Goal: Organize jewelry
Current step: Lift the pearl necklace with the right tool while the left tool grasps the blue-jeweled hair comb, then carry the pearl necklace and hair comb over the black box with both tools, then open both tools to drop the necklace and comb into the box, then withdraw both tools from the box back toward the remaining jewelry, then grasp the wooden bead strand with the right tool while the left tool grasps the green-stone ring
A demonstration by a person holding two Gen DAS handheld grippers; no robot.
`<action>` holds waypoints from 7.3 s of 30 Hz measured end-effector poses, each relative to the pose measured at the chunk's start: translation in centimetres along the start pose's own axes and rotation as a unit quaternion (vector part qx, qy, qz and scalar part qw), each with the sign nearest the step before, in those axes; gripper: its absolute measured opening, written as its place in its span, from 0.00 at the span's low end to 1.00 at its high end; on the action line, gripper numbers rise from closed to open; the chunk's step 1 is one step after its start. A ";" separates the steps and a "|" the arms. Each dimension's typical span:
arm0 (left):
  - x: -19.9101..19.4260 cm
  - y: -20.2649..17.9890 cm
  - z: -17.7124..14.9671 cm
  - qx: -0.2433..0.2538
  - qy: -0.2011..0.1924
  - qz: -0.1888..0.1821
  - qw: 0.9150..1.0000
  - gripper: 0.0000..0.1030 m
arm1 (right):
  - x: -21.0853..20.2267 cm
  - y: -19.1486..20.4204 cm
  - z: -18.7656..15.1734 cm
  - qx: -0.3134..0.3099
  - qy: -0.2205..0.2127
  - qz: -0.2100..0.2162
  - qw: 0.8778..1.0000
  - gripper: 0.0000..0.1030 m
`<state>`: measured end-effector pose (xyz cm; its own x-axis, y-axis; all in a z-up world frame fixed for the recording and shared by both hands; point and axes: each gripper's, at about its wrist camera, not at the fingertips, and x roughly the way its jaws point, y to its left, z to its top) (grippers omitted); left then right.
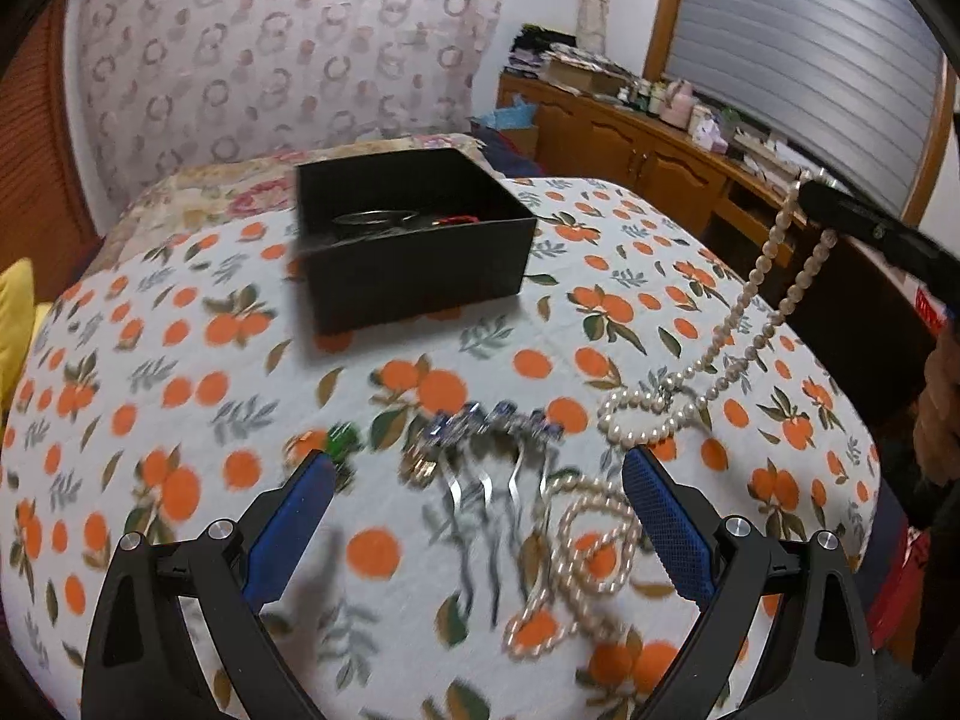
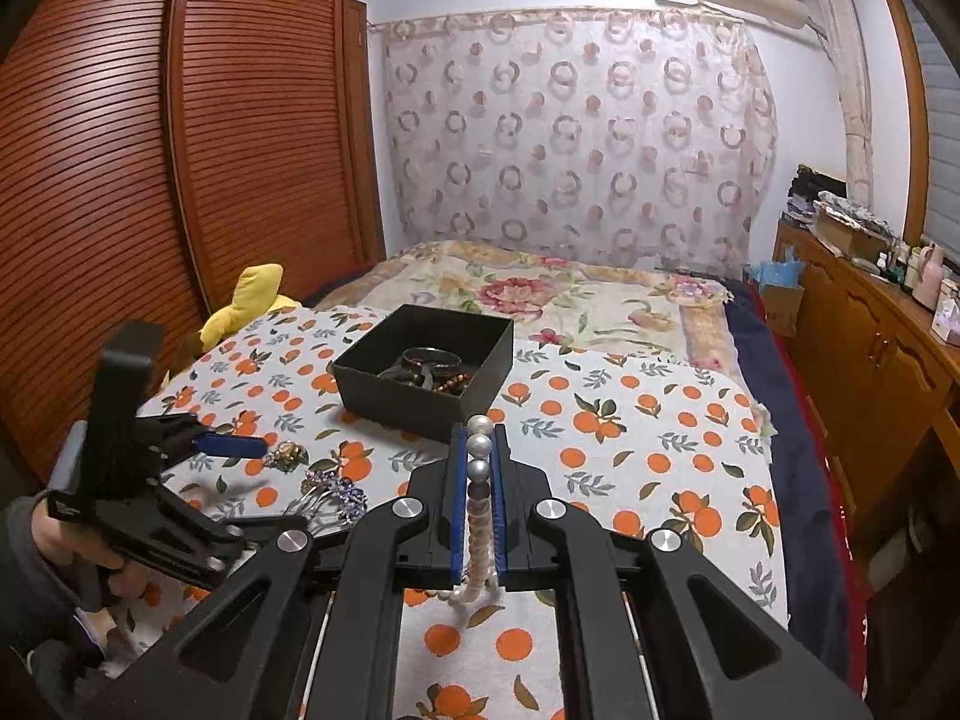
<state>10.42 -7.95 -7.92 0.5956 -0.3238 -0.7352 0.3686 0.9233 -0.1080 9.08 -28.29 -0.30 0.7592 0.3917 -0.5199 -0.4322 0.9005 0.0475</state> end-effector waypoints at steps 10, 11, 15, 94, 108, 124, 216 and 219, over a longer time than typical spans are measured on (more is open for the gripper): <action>3.5 -1.7 1.7 0.053 0.036 0.029 0.998 0.78 | -0.3 0.0 0.6 -0.002 -0.009 0.006 1.000 0.08; 3.8 -1.7 1.7 0.055 0.042 0.033 0.997 0.74 | -0.2 0.0 0.6 -0.002 -0.009 0.007 1.000 0.08; 4.2 -1.5 1.6 0.054 0.049 0.029 0.997 0.60 | 0.0 0.3 0.5 -0.005 -0.004 0.010 1.000 0.08; 4.6 7.3 14.1 -0.034 -0.058 0.043 0.997 0.57 | 18.1 -2.1 10.5 -0.034 0.043 0.067 0.996 0.38; 7.6 7.4 15.0 -0.032 -0.030 0.055 0.998 0.56 | 15.6 -3.2 7.8 -0.028 0.044 0.050 0.997 0.38; 1.4 6.6 11.6 -0.024 -0.052 0.053 0.997 0.72 | 11.5 -0.8 5.1 -0.017 0.041 0.057 0.997 0.38; 2.5 3.9 1.6 0.028 0.043 0.048 0.998 0.18 | 5.2 4.4 -6.6 -0.047 0.105 0.031 0.993 0.10; 2.9 3.9 1.4 0.035 0.049 0.060 0.996 0.12 | 5.1 4.1 -6.7 -0.046 0.105 0.031 0.993 0.10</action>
<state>14.60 -5.54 -9.50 0.5673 -0.1878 -0.8018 0.3500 0.9363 0.0283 7.93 -23.83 -8.43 0.6152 0.3892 -0.6856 -0.5247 0.8512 0.0124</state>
